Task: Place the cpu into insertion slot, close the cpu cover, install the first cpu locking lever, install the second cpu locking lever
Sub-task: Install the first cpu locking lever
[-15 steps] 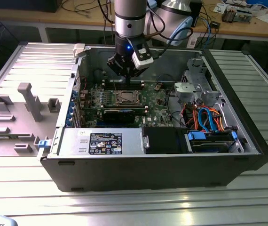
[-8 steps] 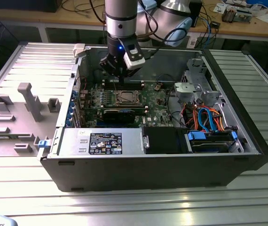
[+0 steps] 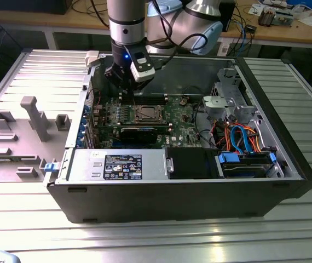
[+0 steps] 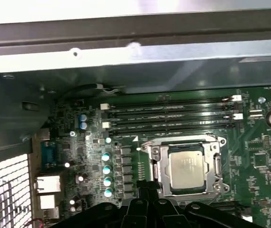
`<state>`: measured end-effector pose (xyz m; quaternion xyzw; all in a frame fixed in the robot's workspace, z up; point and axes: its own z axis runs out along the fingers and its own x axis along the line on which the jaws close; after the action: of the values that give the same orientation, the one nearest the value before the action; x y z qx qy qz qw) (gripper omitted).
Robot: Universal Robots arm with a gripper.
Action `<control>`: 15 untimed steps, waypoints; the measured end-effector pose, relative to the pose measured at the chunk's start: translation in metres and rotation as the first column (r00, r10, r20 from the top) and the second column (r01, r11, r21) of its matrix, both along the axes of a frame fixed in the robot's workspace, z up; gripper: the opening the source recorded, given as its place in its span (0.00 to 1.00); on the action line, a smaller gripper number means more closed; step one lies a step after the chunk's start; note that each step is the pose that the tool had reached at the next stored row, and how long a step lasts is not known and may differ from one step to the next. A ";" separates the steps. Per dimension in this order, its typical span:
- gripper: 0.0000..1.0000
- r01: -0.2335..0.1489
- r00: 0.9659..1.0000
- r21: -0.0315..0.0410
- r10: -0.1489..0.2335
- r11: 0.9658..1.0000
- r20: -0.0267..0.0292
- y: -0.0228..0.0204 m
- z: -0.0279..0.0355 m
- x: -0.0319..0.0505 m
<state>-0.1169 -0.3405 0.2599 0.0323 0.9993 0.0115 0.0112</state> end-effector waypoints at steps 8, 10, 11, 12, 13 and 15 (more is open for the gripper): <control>0.11 -0.002 1.000 0.014 0.002 1.000 0.000 0.0088 -0.0026 -0.0092; 0.11 -0.005 1.000 0.015 0.005 1.000 0.000 0.0108 -0.0033 -0.0100; 0.11 -0.008 1.000 0.016 0.008 1.000 0.000 0.0122 -0.0036 -0.0103; 0.11 -0.009 1.000 0.017 0.009 1.000 0.000 0.0132 -0.0038 -0.0104; 0.11 -0.011 1.000 0.019 0.011 1.000 0.000 0.0141 -0.0040 -0.0104; 0.11 -0.011 1.000 0.021 0.011 1.000 0.000 0.0143 -0.0040 -0.0104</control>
<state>-0.1273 -0.3262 0.2559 0.0267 0.9993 0.0218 0.0108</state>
